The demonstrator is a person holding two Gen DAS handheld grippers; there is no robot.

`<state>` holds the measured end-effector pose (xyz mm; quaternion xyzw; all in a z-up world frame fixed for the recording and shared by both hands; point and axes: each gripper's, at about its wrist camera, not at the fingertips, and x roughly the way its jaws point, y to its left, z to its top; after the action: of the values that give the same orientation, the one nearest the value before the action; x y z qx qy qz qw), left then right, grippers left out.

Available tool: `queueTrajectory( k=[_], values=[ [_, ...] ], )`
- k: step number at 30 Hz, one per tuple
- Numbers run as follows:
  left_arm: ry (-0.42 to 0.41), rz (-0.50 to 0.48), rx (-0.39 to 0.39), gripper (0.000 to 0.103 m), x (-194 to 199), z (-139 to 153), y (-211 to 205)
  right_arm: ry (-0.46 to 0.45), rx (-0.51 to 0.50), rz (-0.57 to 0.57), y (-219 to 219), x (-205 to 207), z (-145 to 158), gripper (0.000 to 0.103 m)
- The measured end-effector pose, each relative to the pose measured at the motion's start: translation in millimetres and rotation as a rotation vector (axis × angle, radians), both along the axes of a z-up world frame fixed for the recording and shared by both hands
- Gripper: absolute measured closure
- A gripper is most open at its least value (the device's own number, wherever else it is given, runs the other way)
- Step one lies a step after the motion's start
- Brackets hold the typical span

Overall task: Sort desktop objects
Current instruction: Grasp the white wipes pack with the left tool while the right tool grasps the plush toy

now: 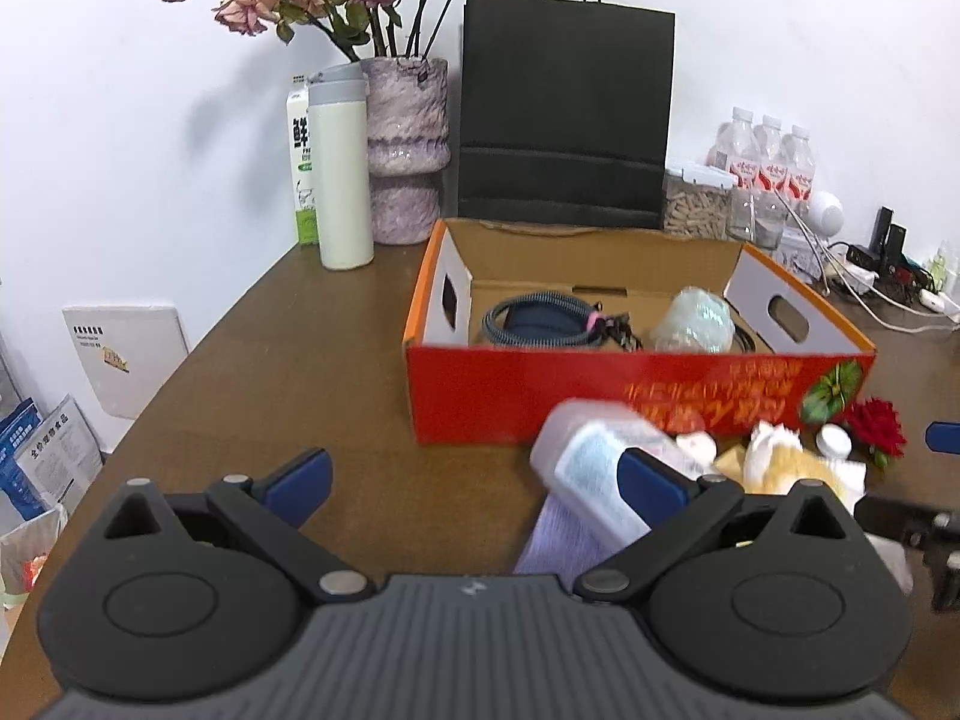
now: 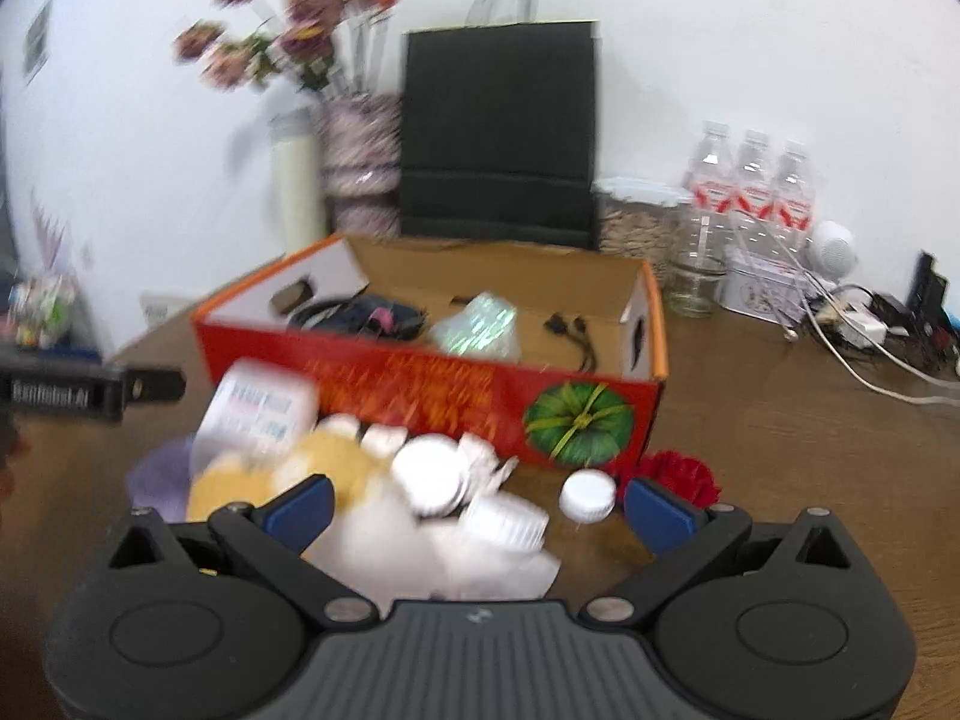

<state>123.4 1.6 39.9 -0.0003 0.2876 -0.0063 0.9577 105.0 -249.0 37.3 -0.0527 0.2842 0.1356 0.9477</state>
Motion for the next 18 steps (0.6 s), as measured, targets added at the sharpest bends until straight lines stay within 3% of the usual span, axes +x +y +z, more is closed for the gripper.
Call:
queueTrajectory(
  k=[6,8,18],
  values=[
    [0.011,0.003,0.018,0.000,-16.6,-9.3,4.6,0.010,-0.051,0.073,17.6,-6.0,-7.7,0.001],
    [0.015,0.007,0.017,0.000,-20.4,-11.0,6.4,0.022,-0.062,0.095,24.0,-3.3,-10.4,0.008],
    [0.016,0.019,0.019,0.000,-31.8,-11.8,18.0,0.053,-0.100,0.220,39.5,5.7,-18.6,0.020]
  ],
)
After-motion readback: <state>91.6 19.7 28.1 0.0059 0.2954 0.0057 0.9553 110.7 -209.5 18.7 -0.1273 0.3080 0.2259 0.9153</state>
